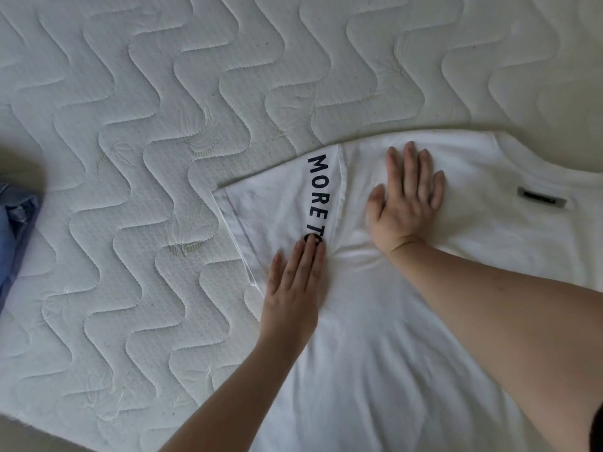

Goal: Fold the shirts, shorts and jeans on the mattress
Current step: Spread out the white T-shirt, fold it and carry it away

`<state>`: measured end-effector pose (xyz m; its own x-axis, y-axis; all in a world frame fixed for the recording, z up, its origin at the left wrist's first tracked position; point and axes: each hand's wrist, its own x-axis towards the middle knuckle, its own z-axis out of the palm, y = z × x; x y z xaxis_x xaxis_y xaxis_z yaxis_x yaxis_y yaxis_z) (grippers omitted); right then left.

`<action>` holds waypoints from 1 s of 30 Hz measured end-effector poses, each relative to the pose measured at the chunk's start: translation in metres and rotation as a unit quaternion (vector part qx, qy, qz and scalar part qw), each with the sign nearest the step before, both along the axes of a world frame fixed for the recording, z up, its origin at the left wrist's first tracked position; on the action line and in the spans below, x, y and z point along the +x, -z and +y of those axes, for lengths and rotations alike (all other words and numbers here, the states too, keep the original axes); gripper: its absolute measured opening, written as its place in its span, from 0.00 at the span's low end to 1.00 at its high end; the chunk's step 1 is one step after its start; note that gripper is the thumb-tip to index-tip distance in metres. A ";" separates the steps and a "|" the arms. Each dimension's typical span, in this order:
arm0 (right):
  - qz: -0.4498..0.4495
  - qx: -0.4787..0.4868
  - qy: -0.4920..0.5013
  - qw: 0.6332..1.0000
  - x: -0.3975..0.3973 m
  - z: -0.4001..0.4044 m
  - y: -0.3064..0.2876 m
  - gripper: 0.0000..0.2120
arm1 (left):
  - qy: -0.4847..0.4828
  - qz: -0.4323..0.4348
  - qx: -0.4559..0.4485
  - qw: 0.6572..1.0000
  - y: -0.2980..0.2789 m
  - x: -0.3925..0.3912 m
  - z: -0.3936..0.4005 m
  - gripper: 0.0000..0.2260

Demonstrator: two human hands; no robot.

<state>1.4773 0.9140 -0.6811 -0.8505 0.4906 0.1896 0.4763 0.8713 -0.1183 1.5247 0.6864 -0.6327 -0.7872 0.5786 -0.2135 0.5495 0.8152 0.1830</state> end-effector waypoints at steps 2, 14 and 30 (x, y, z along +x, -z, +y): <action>0.005 0.002 -0.001 1.000 -0.001 0.000 0.000 0.28 | -0.010 -0.021 -0.009 1.000 -0.004 0.000 0.002 0.29; -0.026 -0.018 -0.003 0.999 0.000 0.000 -0.001 0.32 | 0.018 -0.002 0.020 1.000 0.001 -0.113 0.107 0.25; -0.079 -0.046 -0.013 0.996 -0.001 0.000 0.001 0.31 | 0.103 0.035 0.017 0.994 0.040 -0.135 0.090 0.28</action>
